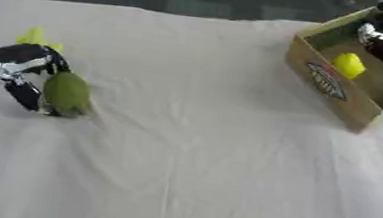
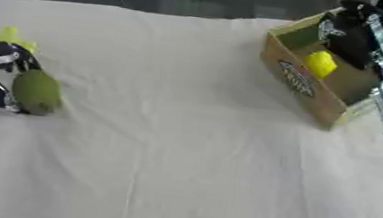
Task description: Pick up the objects with one hand, pass them to the other hand, and then place them into the box on the other side of the table.
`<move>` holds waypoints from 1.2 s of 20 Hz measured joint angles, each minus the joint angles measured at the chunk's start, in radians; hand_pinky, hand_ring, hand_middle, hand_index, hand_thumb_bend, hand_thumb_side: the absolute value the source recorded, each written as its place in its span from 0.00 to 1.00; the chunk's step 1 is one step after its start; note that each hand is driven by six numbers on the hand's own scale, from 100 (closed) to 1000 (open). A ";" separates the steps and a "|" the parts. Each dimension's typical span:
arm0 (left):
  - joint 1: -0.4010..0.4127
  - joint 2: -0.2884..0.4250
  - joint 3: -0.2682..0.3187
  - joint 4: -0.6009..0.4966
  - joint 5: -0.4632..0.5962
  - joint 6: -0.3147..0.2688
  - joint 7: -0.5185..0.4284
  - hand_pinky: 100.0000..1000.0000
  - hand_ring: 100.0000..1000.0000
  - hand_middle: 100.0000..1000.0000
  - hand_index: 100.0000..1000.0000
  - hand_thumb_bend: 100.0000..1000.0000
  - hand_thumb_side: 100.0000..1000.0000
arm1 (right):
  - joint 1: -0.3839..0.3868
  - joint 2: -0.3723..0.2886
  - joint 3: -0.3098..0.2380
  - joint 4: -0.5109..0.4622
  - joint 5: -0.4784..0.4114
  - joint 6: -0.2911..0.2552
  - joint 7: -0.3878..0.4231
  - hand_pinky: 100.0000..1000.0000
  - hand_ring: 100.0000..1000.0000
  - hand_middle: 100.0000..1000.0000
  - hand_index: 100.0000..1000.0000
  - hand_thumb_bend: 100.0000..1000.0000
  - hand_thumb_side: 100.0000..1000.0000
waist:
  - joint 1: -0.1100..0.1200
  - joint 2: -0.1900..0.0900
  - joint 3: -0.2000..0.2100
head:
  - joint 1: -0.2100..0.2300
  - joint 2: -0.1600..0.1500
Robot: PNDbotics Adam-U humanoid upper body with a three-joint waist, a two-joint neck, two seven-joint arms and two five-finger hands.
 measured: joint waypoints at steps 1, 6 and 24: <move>0.000 0.000 0.001 0.000 0.012 0.003 0.005 0.59 0.62 0.59 0.66 0.38 0.00 | 0.000 0.000 0.001 0.001 0.000 0.000 0.001 1.00 0.88 0.79 0.91 0.00 0.56 | 0.000 0.000 0.000 | 0.000 0.000; 0.002 0.000 0.001 -0.007 0.055 0.016 0.009 0.57 0.59 0.57 0.61 0.29 0.00 | 0.002 0.000 0.005 0.001 0.001 -0.001 0.003 1.00 0.88 0.79 0.91 0.00 0.60 | -0.001 0.000 0.001 | 0.000 0.000; 0.067 0.065 0.018 -0.415 0.241 0.159 0.147 0.49 0.48 0.47 0.52 0.11 0.00 | 0.008 -0.010 -0.002 -0.023 -0.013 0.001 -0.017 1.00 0.88 0.79 0.91 0.00 0.59 | -0.001 0.000 0.008 | -0.005 0.001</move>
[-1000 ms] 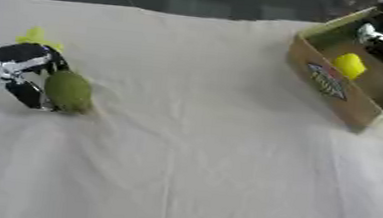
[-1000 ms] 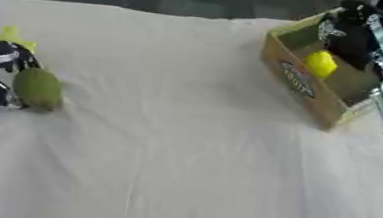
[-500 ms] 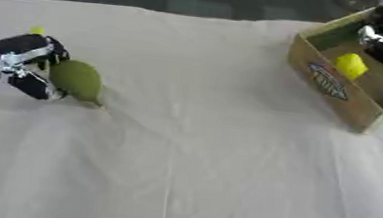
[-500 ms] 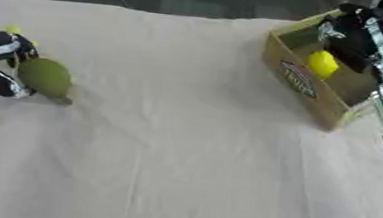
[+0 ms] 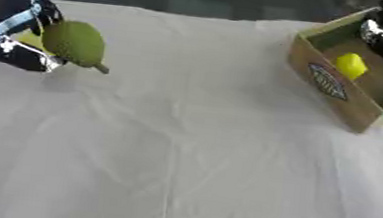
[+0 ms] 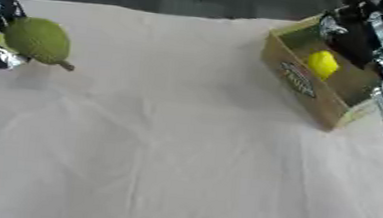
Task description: Pick up the objects with one hand, pass them to the other hand, and then place them into the box on the other side of the table.
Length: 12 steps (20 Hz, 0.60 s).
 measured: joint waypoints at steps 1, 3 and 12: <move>0.003 -0.001 -0.001 -0.015 0.015 0.011 0.019 0.48 0.47 0.46 0.51 0.10 0.00 | -0.001 0.000 0.000 -0.003 -0.002 0.000 0.000 1.00 0.88 0.79 0.91 0.00 0.59 | -0.001 0.000 0.000 | 0.000 0.000; 0.012 -0.006 -0.007 -0.043 0.042 0.032 0.066 0.47 0.46 0.46 0.51 0.07 0.00 | -0.005 0.000 0.000 -0.012 -0.006 0.000 0.000 1.00 0.88 0.79 0.91 0.00 0.59 | -0.002 0.000 0.000 | 0.000 0.000; 0.054 -0.121 -0.028 -0.093 0.064 0.048 0.230 0.46 0.44 0.44 0.51 0.02 0.00 | -0.026 -0.001 0.010 -0.046 -0.015 -0.004 0.014 1.00 0.88 0.79 0.91 0.00 0.57 | -0.003 0.000 0.000 | 0.001 0.000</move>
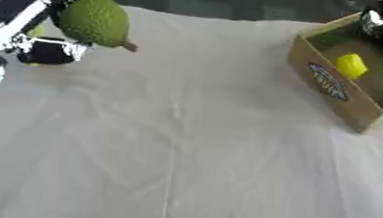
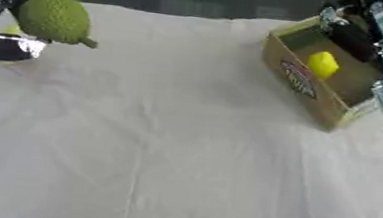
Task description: Pick up the objects with one hand, pass them to the other hand, and then place them into the box on the other side of the table.
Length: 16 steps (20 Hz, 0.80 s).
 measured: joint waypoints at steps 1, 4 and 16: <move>0.005 -0.016 -0.001 0.000 -0.011 -0.003 0.012 0.46 0.44 0.44 0.51 0.01 0.00 | -0.003 0.000 0.004 -0.007 0.000 -0.002 0.005 1.00 0.88 0.79 0.91 0.00 0.57 | -0.001 0.000 0.000 | 0.000 0.000; 0.017 -0.059 -0.001 0.001 -0.049 -0.013 0.042 0.45 0.44 0.44 0.51 0.01 0.00 | -0.014 0.000 0.015 -0.030 -0.002 -0.008 0.022 1.00 0.88 0.79 0.91 0.00 0.56 | -0.003 0.000 0.000 | 0.000 0.000; 0.041 -0.182 -0.001 0.096 -0.169 -0.074 0.137 0.45 0.44 0.44 0.51 0.00 0.00 | -0.092 0.001 0.139 -0.223 0.013 -0.064 0.206 0.98 0.88 0.81 0.89 0.00 0.52 | -0.014 0.000 0.000 | -0.003 -0.001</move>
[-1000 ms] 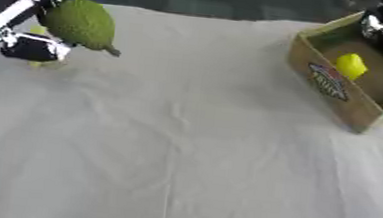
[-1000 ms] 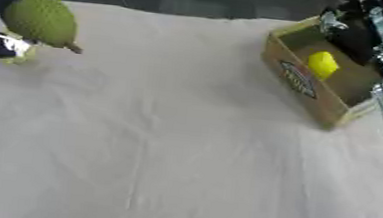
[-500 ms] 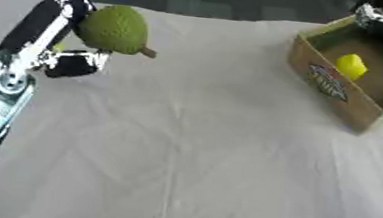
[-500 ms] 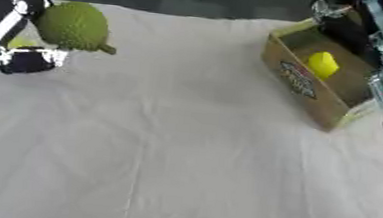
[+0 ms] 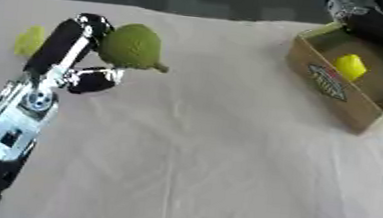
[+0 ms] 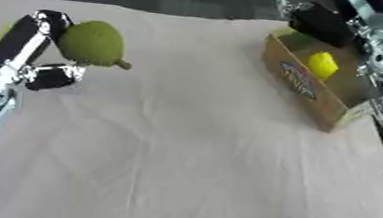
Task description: Pick up the objects with one hand, pass them to the other hand, and then place them into the box on the other side of the table.
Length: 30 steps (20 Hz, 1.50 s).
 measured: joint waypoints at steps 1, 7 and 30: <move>0.001 -0.006 0.000 0.003 -0.004 -0.005 0.008 0.45 0.44 0.44 0.51 0.00 0.00 | -0.007 0.002 0.014 -0.011 0.010 -0.003 0.021 0.98 0.88 0.81 0.89 0.00 0.53 | 0.000 0.000 0.000 | -0.002 0.000; 0.011 -0.020 -0.001 -0.010 -0.053 -0.029 0.049 0.46 0.44 0.45 0.52 0.02 0.00 | -0.042 0.041 0.079 -0.021 0.068 -0.021 0.122 0.98 0.88 0.82 0.89 0.00 0.56 | -0.002 0.000 0.006 | -0.009 0.000; 0.035 -0.080 -0.008 -0.048 -0.268 -0.088 0.160 0.46 0.46 0.46 0.52 0.12 0.00 | -0.152 0.161 0.214 0.089 0.245 -0.104 0.312 0.96 0.90 0.84 0.91 0.00 0.64 | -0.011 -0.005 0.005 | -0.025 0.001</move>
